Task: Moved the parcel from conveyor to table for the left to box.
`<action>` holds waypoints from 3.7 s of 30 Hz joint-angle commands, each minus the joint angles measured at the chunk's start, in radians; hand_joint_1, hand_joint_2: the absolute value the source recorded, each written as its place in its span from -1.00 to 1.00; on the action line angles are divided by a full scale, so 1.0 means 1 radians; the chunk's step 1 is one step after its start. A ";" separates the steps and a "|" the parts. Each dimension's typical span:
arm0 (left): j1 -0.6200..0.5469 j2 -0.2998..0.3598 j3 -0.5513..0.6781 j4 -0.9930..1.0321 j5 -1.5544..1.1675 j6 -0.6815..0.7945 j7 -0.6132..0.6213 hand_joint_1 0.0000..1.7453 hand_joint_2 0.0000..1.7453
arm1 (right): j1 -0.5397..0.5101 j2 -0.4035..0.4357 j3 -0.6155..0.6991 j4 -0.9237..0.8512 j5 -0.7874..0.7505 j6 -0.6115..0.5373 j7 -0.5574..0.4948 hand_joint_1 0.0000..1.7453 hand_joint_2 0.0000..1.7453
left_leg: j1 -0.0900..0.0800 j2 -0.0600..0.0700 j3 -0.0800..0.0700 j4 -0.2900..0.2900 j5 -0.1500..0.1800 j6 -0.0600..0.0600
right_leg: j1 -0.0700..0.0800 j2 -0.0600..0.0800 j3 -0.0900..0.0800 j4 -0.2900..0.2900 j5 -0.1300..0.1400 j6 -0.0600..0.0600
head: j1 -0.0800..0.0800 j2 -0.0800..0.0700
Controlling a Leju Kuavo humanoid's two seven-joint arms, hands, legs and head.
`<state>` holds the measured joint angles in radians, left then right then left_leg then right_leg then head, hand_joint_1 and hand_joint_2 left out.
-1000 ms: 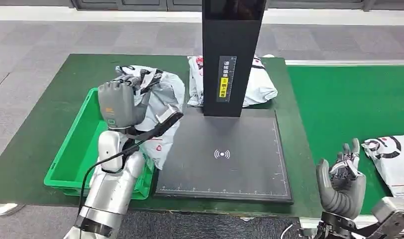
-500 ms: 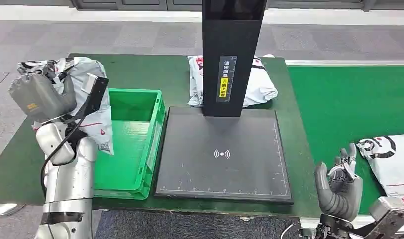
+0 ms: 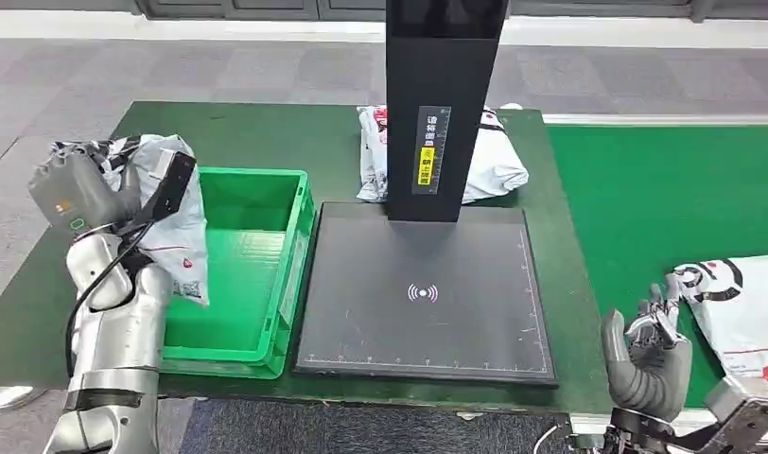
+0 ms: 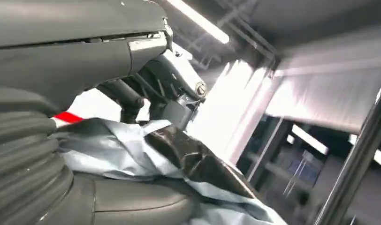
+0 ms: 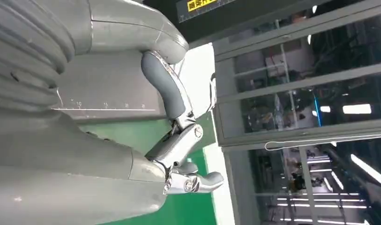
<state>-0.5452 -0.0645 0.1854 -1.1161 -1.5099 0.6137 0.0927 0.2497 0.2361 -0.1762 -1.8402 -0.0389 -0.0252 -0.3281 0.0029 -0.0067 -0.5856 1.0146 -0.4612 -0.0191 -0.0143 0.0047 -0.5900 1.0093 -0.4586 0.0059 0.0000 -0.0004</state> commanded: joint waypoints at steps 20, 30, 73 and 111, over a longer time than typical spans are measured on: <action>0.037 -0.059 -0.246 0.144 0.286 -0.264 -0.285 -1.00 -1.00 | -0.043 -0.019 -0.030 0.121 0.001 0.015 0.005 -1.00 1.00 | 0.001 0.000 0.002 -0.002 0.000 0.001 | 0.001 -0.001 0.003 -0.003 0.001 0.000 | 0.000 0.000; 0.004 -0.070 -0.289 0.178 0.670 -0.537 -0.439 -1.00 -1.00 | -0.041 -0.056 -0.047 0.137 -0.035 0.013 -0.003 -1.00 1.00 | 0.001 -0.001 0.001 -0.001 0.000 0.001 | 0.001 -0.002 0.002 -0.002 0.001 0.000 | 0.000 0.000; 0.487 -0.126 -0.283 -0.261 1.447 -0.790 -0.611 -1.00 1.00 | -0.603 -0.550 -0.327 1.147 0.971 -0.282 0.376 -1.00 -1.00 | -0.002 0.002 0.004 -0.002 -0.001 0.004 | -0.002 0.001 0.005 -0.005 0.002 0.001 | 0.000 0.000; 0.486 -0.102 -0.304 -0.232 1.448 -0.800 -0.604 -1.00 1.00 | -0.761 -0.541 -0.047 1.537 1.322 0.097 0.455 -1.00 1.00 | -0.002 0.001 0.004 -0.002 -0.001 0.003 | -0.002 0.000 0.005 -0.004 0.002 0.001 | 0.000 0.000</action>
<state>-0.0438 -0.2064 -0.0950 -1.3912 -0.0637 -0.1835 -0.5165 -0.4822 -0.3227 -0.3136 -0.4044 1.2814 0.0488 0.1450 -0.0001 -0.0080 -0.5851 1.0153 -0.4621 -0.0156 -0.0170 0.0028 -0.5876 1.0084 -0.4580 0.0077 0.0004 0.0000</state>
